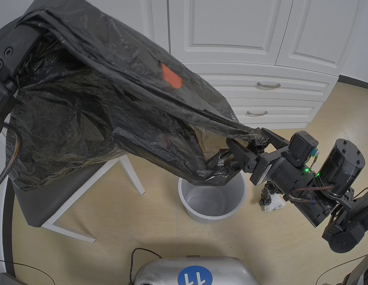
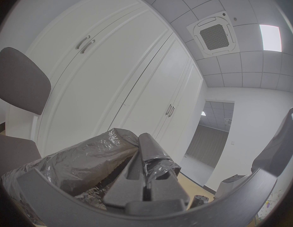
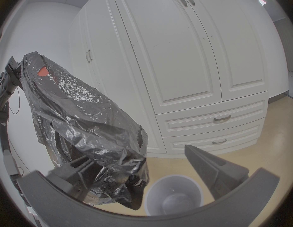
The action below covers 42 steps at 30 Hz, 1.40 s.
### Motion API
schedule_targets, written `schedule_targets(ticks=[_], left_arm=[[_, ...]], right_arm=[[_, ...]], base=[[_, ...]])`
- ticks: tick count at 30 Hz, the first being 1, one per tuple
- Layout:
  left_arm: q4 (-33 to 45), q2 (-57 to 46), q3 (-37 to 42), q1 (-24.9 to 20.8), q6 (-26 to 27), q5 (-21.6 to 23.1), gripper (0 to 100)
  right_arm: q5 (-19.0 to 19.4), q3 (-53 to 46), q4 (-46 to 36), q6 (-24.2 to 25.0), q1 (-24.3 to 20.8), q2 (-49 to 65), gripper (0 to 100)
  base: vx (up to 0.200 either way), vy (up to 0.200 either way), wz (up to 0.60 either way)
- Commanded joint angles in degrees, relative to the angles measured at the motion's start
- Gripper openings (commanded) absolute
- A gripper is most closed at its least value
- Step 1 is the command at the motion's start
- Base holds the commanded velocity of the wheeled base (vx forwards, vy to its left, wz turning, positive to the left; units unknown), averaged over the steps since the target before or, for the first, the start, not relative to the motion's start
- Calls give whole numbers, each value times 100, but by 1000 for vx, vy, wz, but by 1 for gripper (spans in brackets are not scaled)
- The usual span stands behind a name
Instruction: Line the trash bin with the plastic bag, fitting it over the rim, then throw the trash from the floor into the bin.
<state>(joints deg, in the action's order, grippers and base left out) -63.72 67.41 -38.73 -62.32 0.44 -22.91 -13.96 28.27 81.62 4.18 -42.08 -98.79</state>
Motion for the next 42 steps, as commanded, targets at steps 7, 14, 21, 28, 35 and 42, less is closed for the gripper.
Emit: schedule_targets(ticks=[7,14,21,28,35,42], left_arm=[[0,61,15,0,-9,-3,0],[-9,132,67,0,-26,5,0],[26,457,234,0,-61,-3,0],[88,958,516,9,-97,23,0],[105,1714,559,53,-536,14,0],[694,2100,445,352,-1055,49,0]], right_arm=[[-2,3,12,-5,-2,132,0],[-90,-6,3,-49,-2,290,0],[-503,-164,-76,-717,-301,1081,0],[-907,-190,-278,-1297,-380,1688,0],[-1469,-199,-383,-1798,-555,1995,0],[-1698,-261,-366,-2194,-485,2101,0]], base=[[0,0,0],[0,0,0],[0,0,0],[0,0,0],[0,0,0],[0,0,0]])
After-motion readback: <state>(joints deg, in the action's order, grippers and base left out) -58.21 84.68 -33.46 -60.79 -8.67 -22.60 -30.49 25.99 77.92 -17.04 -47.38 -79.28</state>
